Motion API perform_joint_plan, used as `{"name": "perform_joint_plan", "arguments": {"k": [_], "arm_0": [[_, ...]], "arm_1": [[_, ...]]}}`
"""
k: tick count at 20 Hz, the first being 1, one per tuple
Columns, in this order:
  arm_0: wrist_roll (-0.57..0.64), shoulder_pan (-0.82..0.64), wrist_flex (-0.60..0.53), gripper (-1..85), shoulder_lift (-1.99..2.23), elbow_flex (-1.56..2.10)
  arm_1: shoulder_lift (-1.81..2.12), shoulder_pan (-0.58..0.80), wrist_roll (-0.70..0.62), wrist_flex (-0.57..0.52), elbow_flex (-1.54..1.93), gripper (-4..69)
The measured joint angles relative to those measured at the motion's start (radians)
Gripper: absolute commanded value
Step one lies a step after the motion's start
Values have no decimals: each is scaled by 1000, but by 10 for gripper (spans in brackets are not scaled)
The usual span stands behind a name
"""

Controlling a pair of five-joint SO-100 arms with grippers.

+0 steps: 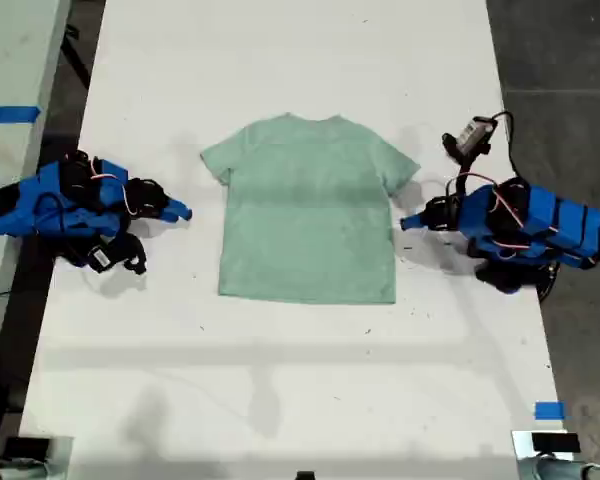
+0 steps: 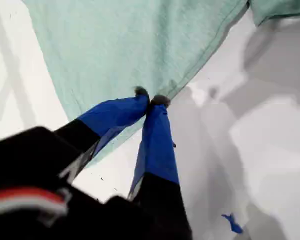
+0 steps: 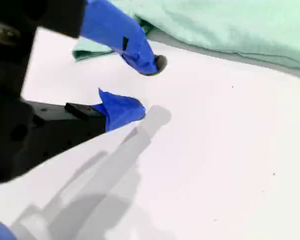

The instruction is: Fold tshirt

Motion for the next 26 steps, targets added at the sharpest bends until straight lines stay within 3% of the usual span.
{"name": "perform_joint_plan", "arguments": {"k": [2,4,6,10,12,14,21,26], "arm_0": [[0,0,0,13,0,0],[0,-8,0,12,0,0],[0,-9,0,12,0,0],[0,-14,0,13,0,0],[0,-17,0,56,0,0],[0,-38,0,1,0,0],[-49,-49,-15,0,-20,-12],[-54,-49,-48,0,-428,-291]], "arm_1": [[0,8,49,0,0,-12],[0,25,244,0,0,-12],[0,31,298,0,0,-11],[0,31,305,0,0,-8],[0,31,307,0,0,-8],[2,31,316,3,0,-8],[0,0,425,6,-25,-9],[-301,25,394,6,-319,-9]]}}
